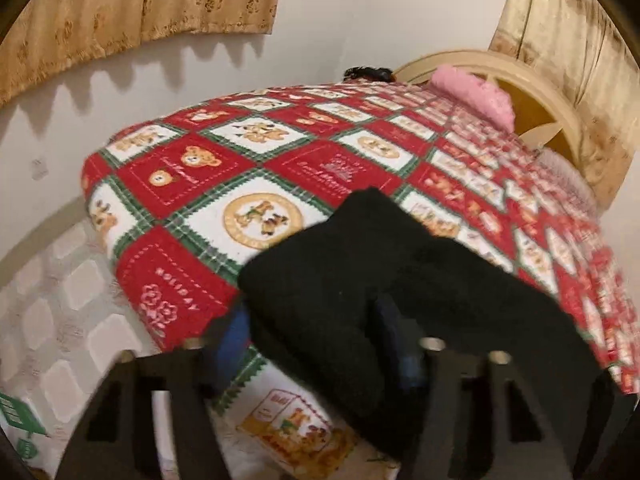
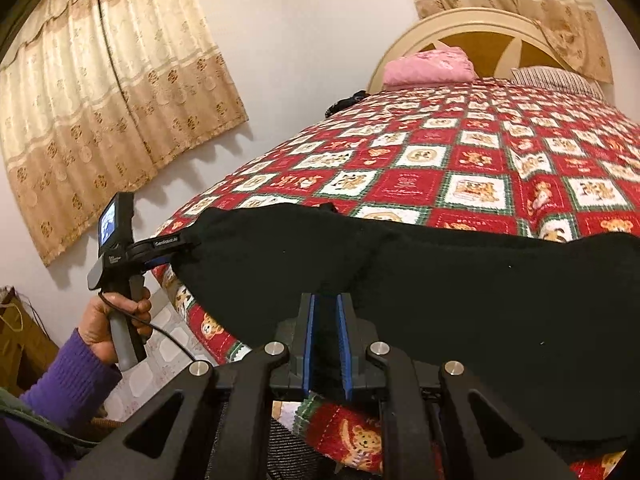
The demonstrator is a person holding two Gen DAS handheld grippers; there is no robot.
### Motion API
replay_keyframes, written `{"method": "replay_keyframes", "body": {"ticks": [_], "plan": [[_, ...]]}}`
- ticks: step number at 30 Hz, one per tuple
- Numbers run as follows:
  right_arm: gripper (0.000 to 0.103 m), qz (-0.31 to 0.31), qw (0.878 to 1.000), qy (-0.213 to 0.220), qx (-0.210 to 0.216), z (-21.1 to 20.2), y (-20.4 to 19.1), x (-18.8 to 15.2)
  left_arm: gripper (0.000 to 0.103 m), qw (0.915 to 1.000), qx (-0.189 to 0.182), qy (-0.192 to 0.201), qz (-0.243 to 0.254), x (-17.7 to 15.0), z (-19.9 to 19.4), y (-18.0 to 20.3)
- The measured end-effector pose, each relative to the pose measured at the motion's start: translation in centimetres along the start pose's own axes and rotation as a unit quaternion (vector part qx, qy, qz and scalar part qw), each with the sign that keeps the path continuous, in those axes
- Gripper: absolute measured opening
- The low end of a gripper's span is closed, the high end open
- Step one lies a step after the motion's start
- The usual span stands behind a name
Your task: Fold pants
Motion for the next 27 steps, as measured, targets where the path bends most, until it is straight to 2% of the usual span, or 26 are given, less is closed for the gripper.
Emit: {"method": "replay_keyframes", "body": {"ticks": [1,2,5,7,10,13,16,18,19,21,24,26,27], "plan": [[0.012,0.004,1.0,0.002,-0.003,-0.1,0.2,0.1,0.028,0.9996,-0.024,-0.007,-0.008,0.1,0.0,0.2],[0.012,0.012,1.0,0.004,-0.009,-0.3,0.6,0.1,0.024,0.9993,-0.034,-0.012,-0.012,0.1,0.0,0.3],[0.012,0.041,0.999,0.007,-0.03,-0.7,2.5,0.2,0.022,0.9998,-0.015,0.002,0.012,0.3,-0.2,1.5],[0.012,0.064,0.997,0.009,-0.049,-1.3,4.2,0.3,0.022,0.9992,-0.019,0.019,0.03,0.5,-1.3,3.0],[0.012,0.101,0.992,0.015,-0.079,-2.8,7.1,0.4,0.022,0.9944,-0.048,0.055,0.076,1.2,-4.1,6.2],[0.012,0.118,0.986,0.027,-0.116,-5.2,10.5,0.9,0.022,0.9828,-0.116,0.072,0.125,1.0,-7.6,11.3],[0.012,0.124,0.981,0.037,-0.144,-7.8,13.1,1.2,0.022,0.9591,-0.188,0.091,0.191,-0.7,-11.5,17.4],[0.012,0.12,0.978,0.038,-0.166,-9.4,14.5,1.1,0.022,0.9372,-0.248,0.089,0.228,-2.8,-13.9,21.7],[0.012,0.12,0.977,0.038,-0.173,-9.8,14.9,1.0,0.022,0.9283,-0.269,0.085,0.242,-3.6,-14.7,23.2],[0.012,0.122,0.972,0.033,-0.2,-11.0,16.3,0.6,0.022,0.9045,-0.311,0.076,0.281,-6.4,-16.1,26.7],[0.012,0.135,0.96,0.017,-0.244,-12.3,18.1,-0.4,0.022,0.8743,-0.344,0.057,0.338,-11.1,-16.9,30.9],[0.012,0.149,0.952,0.009,-0.268,-13.0,19.3,-0.9,0.022,0.8616,-0.346,0.042,0.369,-14.1,-16.5,32.6],[0.012,0.152,0.949,0.004,-0.278,-13.3,19.9,-1.1,0.022,0.8581,-0.342,0.03,0.382,-15.4,-15.9,33.3]]}}
Point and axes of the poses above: each gripper's, at about its wrist camera, not at the fingertips, and z roughly the way its jaws point, y to its right, x to its top, the point moved 6 cm from there along z, roughly the way its jaws point, and after that the axes turned 5 degrees about -z, right-handed, at the moved point
